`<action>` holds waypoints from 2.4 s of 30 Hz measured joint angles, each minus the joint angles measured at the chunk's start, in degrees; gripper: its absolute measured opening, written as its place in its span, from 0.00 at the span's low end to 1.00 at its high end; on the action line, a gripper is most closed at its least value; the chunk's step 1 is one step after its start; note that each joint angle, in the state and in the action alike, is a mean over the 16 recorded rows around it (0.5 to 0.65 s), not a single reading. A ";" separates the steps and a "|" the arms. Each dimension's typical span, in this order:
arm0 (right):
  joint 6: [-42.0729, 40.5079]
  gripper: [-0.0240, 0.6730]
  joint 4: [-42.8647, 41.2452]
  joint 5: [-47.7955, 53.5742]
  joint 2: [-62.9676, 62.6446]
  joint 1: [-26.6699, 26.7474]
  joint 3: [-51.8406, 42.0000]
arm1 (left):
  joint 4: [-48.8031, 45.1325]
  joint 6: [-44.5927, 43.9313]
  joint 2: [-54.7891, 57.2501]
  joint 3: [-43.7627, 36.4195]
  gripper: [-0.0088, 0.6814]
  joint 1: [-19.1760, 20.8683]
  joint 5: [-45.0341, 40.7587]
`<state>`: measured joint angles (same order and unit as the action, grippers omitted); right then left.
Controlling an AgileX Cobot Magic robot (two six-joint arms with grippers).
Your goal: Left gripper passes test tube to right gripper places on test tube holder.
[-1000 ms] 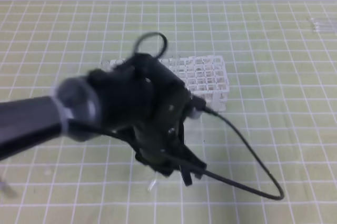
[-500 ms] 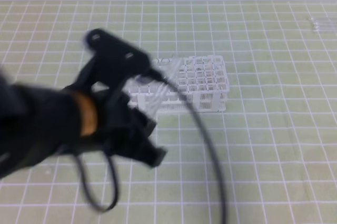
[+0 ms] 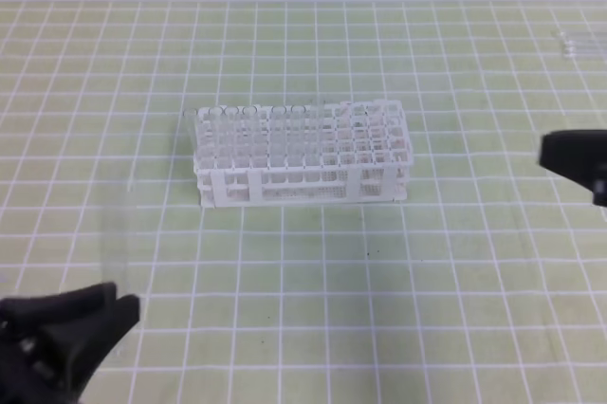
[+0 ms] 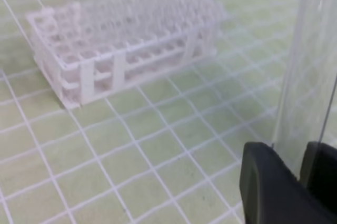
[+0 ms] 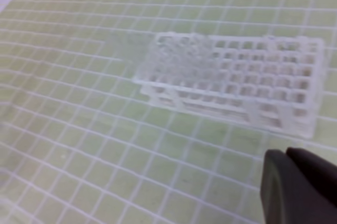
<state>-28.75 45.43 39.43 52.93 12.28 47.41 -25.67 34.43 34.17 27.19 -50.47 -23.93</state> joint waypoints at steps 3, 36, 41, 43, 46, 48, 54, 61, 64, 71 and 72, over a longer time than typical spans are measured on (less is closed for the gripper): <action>-0.63 0.01 0.61 -1.78 2.40 3.97 1.86 | -3.99 4.38 -4.54 -3.73 0.14 0.00 2.26; 3.00 0.10 -15.93 -62.20 12.95 51.74 -2.74 | -39.24 35.02 -7.79 -8.56 0.05 0.02 11.19; 8.28 0.25 -21.27 -62.39 13.11 53.09 -2.57 | -42.86 37.39 -4.96 -8.56 0.05 0.02 13.27; 10.13 0.31 -23.20 -62.54 13.27 53.78 -2.51 | -43.72 37.84 -3.90 -8.56 0.05 0.02 14.03; 12.83 0.40 -25.78 -62.77 13.57 54.89 -2.42 | -44.73 38.38 -2.50 -8.56 0.04 0.02 15.05; 14.57 0.46 -27.34 -63.02 13.84 55.63 -2.37 | -45.21 38.73 -1.85 -8.56 0.04 0.02 15.51; 19.90 0.56 -31.31 -64.18 14.78 57.27 -2.35 | -46.19 39.70 -1.03 -8.56 0.05 0.02 16.03; 27.31 0.66 -36.71 -66.84 16.40 58.20 -2.12 | -46.45 41.64 -1.06 -8.56 0.08 0.02 16.33; 29.46 0.69 -38.61 -68.01 17.58 58.32 -1.67 | -46.48 42.52 -1.09 -8.56 0.10 0.01 16.95; 31.32 0.74 -39.97 -69.93 20.95 58.47 0.01 | -46.65 44.43 -1.11 -8.56 0.07 0.03 18.65; 31.32 0.74 -39.87 -70.07 21.41 58.47 0.27 | -46.66 44.53 -1.11 -8.56 0.07 0.03 18.92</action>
<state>2.57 5.56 -30.64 74.34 70.76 47.68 -72.34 78.96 33.07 18.63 -50.44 -5.01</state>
